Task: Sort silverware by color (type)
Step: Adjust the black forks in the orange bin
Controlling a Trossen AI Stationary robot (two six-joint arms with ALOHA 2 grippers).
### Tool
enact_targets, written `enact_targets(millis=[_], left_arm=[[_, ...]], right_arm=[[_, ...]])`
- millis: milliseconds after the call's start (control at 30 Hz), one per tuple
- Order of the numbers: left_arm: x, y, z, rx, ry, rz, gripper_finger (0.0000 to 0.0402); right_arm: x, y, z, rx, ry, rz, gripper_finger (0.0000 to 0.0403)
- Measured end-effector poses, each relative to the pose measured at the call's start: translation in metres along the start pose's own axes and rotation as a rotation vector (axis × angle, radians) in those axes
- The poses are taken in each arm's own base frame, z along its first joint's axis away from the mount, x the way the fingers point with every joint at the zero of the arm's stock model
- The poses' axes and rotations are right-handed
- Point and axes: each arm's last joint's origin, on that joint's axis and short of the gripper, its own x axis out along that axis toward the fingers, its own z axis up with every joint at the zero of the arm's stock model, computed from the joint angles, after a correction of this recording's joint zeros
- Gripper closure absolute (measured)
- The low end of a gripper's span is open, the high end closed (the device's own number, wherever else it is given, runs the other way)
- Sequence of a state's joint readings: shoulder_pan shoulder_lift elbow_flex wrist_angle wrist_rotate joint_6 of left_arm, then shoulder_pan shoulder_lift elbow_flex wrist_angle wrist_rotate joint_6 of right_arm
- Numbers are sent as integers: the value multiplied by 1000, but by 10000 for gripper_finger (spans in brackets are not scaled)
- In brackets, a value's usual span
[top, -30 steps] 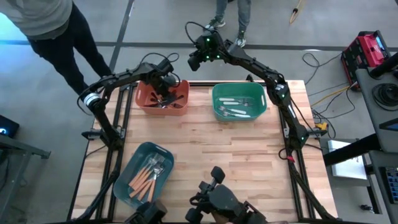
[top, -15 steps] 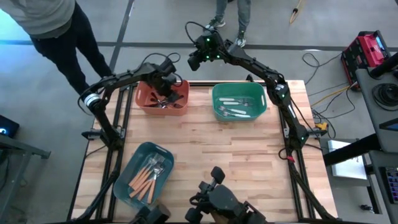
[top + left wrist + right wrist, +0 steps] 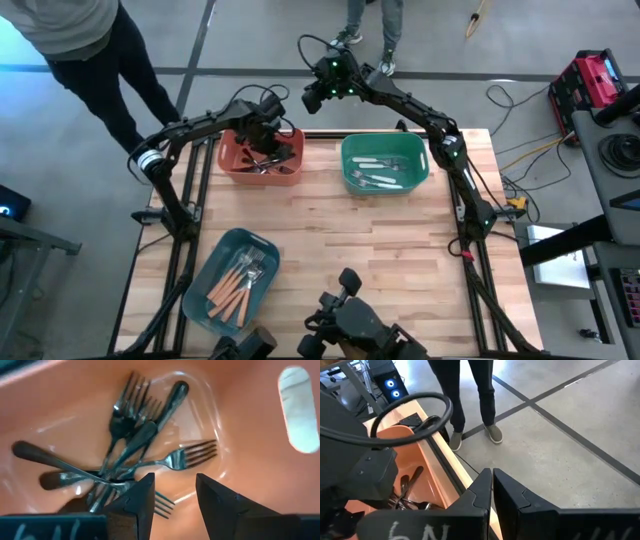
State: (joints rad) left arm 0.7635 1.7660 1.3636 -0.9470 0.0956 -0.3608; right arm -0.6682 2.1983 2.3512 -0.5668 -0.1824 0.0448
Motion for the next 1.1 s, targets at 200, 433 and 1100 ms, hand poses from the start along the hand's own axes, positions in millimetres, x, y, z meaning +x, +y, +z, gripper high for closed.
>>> enact_targets(millis=[200, 433, 1100], left_arm=[[1, 2, -1, -1, -6, 56, 276], [4, 4, -4, -7, 9, 65, 276], [18, 7, -10, -18, 17, 71, 276]], right_arm=[[0, 0, 0, 0, 0, 0, 394], [0, 0, 0, 0, 1, 0, 394], [0, 0, 0, -3, 2, 0, 394]])
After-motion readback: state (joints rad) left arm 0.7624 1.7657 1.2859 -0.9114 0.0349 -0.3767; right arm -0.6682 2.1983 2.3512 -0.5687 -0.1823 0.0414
